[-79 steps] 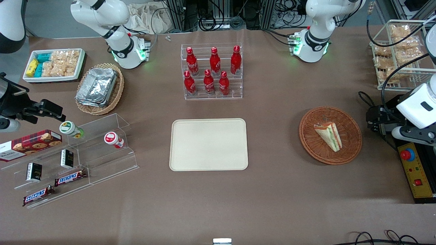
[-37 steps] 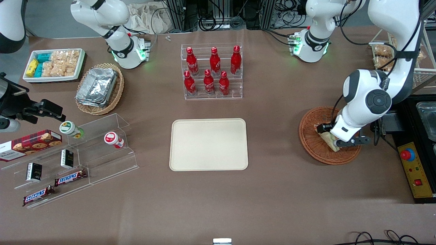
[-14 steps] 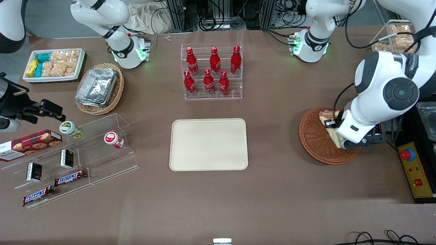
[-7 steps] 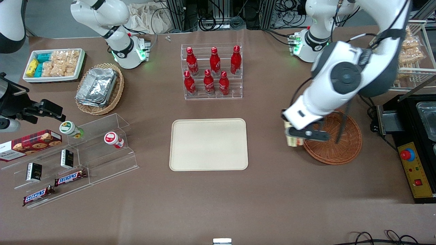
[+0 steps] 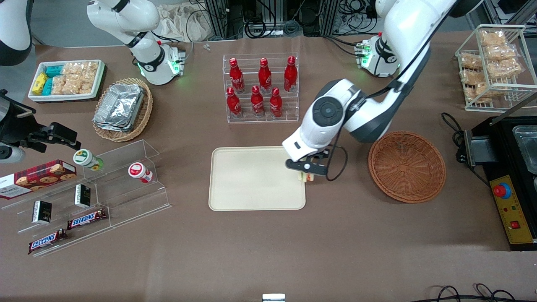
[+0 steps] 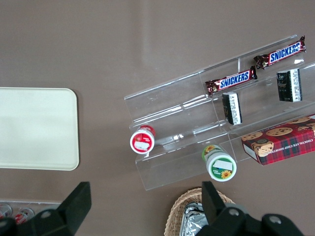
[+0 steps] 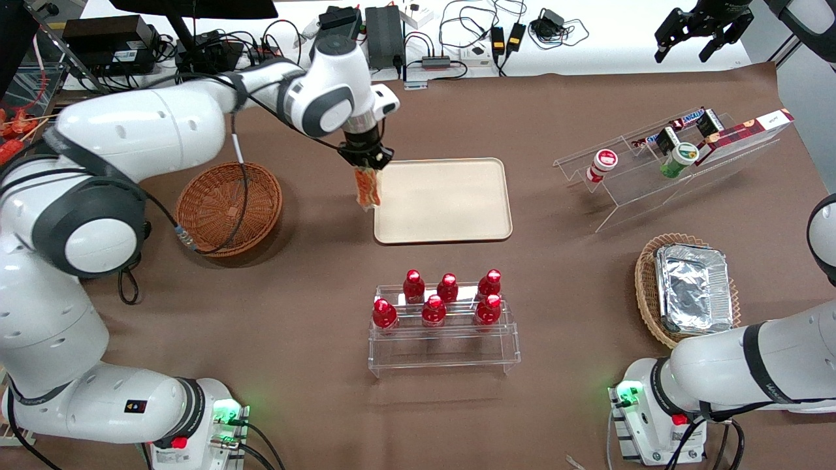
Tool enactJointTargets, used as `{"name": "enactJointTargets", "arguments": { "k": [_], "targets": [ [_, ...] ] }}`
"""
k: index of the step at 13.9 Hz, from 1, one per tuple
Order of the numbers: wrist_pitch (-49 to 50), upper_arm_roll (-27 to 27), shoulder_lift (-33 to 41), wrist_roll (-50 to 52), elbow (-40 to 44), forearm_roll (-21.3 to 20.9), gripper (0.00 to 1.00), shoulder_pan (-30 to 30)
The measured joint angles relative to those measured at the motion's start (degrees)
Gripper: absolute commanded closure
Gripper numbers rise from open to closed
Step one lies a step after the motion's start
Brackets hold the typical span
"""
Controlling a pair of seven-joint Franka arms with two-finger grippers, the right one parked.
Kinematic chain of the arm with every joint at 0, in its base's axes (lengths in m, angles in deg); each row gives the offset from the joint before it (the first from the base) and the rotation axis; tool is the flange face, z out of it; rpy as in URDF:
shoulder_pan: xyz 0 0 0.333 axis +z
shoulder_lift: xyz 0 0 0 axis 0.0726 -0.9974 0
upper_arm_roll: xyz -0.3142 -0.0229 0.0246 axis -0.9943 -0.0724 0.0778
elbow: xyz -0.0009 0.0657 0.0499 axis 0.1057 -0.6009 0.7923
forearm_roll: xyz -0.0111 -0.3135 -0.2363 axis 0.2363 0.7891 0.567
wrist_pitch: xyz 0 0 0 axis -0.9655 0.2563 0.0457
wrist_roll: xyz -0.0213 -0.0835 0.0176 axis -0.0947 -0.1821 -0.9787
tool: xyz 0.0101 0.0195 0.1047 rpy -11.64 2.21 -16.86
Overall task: Place sandwich from basket to tray
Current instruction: 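Carry the sandwich with the left gripper over the cream tray, then lower the sandwich onto the tray and open the left gripper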
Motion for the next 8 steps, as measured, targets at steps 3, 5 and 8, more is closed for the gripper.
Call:
{"name": "enactJointTargets", "arguments": {
  "k": [3, 5, 8],
  "targets": [
    [-3.39, 0.1, -7.03, 0.81, 2.56, -1.98, 1.0, -1.21],
    [-4.0, 0.19, -11.45, 0.81, 5.55, -3.74, 1.0, -1.56],
    [-6.67, 0.2, -15.33, 0.81, 7.75, -5.13, 0.77, -1.63]
  ]
}}
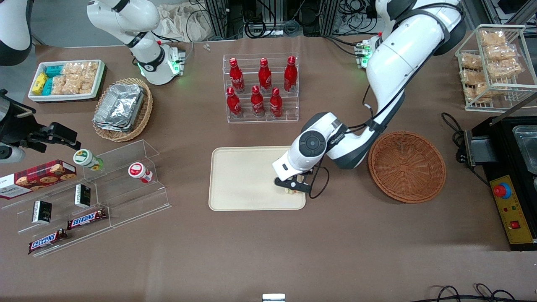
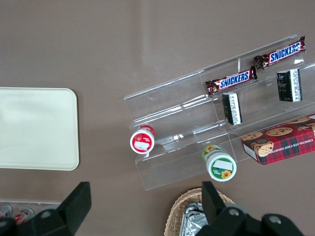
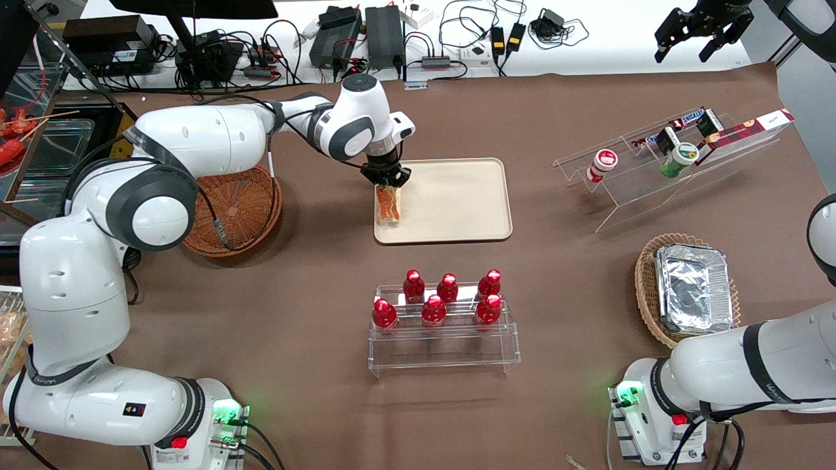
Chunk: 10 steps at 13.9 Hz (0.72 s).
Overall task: Place sandwich from basket to tray
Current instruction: 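Lower the sandwich onto the tray and open the left gripper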
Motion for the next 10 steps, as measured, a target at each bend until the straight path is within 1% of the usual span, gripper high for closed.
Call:
{"name": "enactJointTargets", "arguments": {
  "k": [1, 2, 7, 10],
  "targets": [
    [-0.63, 0.0, -0.54, 0.0, 0.17, -0.43, 0.23, -0.03],
    [-0.84, 0.0, -0.85, 0.0, 0.25, -0.89, 0.0, -0.05],
    [0.24, 0.0, 0.18, 1.6, 1.77, -1.59, 0.0, 0.05],
    [8.64, 0.5, 5.25, 1.86, 2.18, -2.04, 0.0, 0.74]
  ]
}}
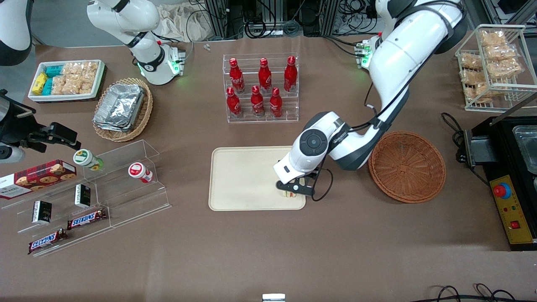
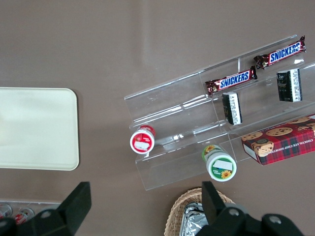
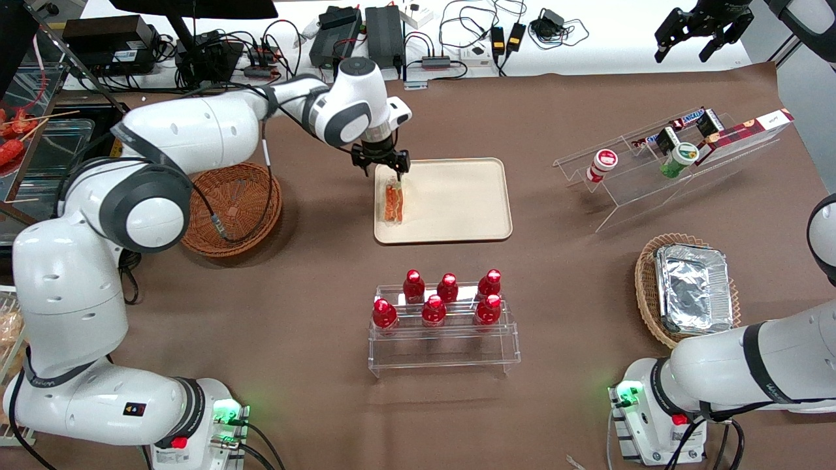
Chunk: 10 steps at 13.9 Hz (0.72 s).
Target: Place sandwich from basket to tray
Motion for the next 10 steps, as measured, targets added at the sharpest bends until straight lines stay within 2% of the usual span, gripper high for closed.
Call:
{"name": "enactJointTargets", "arguments": {
  "k": [7, 10],
  "targets": [
    [6.55, 0.45, 19.1, -15.72, -10.88, -0.14, 0.0, 14.34],
    [12.35, 0.73, 26.23, -20.18, -12.23, -0.14, 0.0, 19.5]
  ]
}}
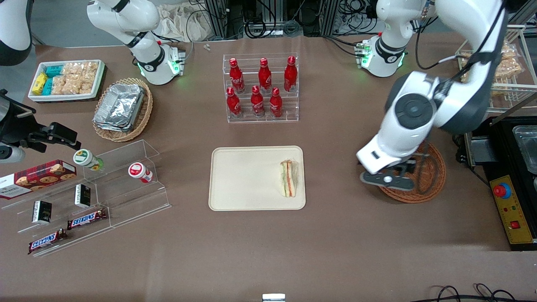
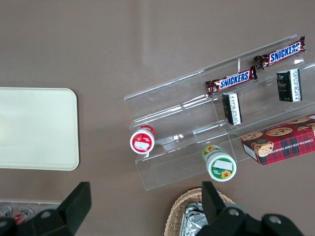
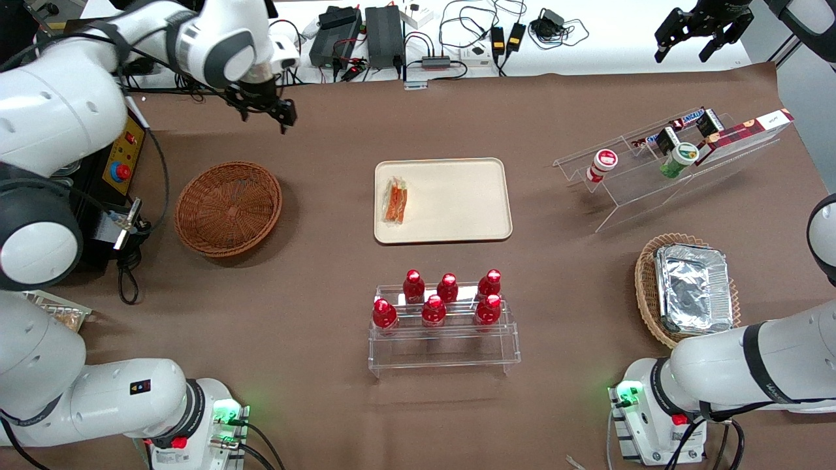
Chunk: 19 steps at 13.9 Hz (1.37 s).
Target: Place sandwich from basket to tray
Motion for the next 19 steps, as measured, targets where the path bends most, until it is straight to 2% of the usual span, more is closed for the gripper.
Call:
{"name": "enactJointTargets", "arguments": {
  "k": [4, 8, 11, 13, 15, 19],
  "targets": [
    [6.71, 0.43, 5.93, -0.06, 0.63, 0.17, 0.0, 4.15],
    [6.9, 0.66, 6.47, -0.32, 2.73, 7.12, 0.0, 9.43],
    [7.05, 0.71, 6.46, -2.22, 3.73, 8.28, 0.0, 12.65],
    [8.22, 1.22, 6.46, -7.19, 4.36, 8.42, 0.0, 13.81],
    [9.33, 6.02, 6.47, -10.93, 5.78, 10.3, 0.0, 11.38],
    [9.97, 27.78, 6.48, -13.16, 8.15, 17.69, 0.0, -4.82]
  ]
}}
